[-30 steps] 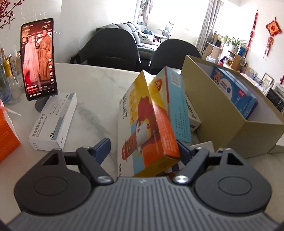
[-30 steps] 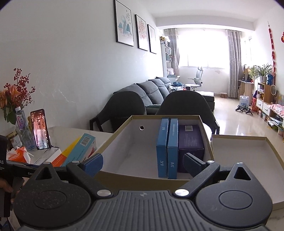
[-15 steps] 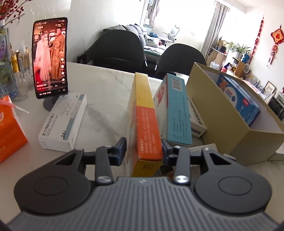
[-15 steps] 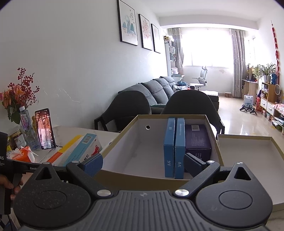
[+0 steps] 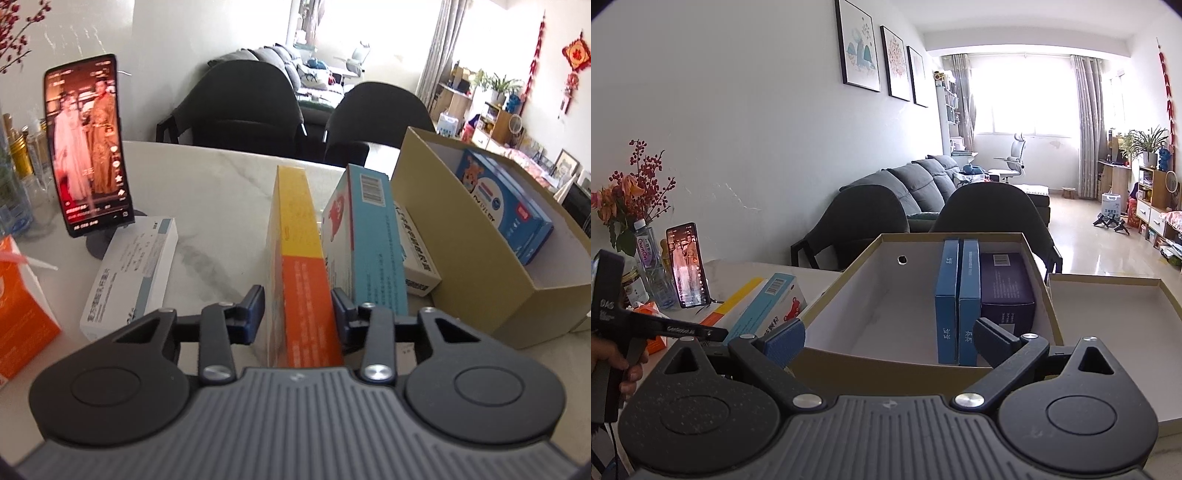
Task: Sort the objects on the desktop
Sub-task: 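Close the left tool on the upright orange-and-yellow long box, then lift the orange-and-yellow box up off the table with the left tool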
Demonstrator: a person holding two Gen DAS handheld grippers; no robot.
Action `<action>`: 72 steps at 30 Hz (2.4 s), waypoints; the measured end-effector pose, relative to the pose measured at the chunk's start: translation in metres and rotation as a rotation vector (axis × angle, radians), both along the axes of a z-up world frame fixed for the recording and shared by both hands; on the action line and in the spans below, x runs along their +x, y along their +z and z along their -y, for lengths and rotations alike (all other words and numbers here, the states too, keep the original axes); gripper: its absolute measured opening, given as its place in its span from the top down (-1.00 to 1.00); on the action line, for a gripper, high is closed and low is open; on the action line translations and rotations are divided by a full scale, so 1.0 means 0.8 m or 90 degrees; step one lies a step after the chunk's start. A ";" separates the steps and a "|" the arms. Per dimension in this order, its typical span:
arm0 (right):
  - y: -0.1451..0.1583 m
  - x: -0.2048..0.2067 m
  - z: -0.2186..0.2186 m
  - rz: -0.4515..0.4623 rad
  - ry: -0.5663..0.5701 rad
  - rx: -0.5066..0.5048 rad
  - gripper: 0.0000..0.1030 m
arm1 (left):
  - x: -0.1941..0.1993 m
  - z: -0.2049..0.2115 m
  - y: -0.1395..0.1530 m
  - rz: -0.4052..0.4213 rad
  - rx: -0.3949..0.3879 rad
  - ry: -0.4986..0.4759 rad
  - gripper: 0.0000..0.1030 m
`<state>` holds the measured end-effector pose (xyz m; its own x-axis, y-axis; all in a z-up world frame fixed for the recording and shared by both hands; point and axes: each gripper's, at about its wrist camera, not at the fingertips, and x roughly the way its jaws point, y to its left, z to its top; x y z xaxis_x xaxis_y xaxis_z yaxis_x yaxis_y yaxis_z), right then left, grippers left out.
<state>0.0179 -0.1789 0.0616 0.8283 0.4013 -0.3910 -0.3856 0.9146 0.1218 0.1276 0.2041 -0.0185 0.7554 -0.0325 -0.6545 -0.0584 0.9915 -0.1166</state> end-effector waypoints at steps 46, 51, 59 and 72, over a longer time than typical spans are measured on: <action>0.001 -0.011 0.008 -0.002 0.013 0.037 -0.92 | 0.033 0.014 0.048 0.052 0.030 0.069 0.56; 0.005 -0.014 0.009 0.005 0.014 0.038 -0.92 | 0.034 0.023 0.070 0.081 0.027 0.059 0.56; 0.008 -0.017 0.012 0.009 0.012 0.040 -0.92 | 0.046 0.045 0.095 0.111 0.030 0.031 0.56; 0.009 -0.019 0.023 0.008 -0.001 0.049 -0.92 | 0.076 0.089 0.118 0.144 0.000 -0.015 0.56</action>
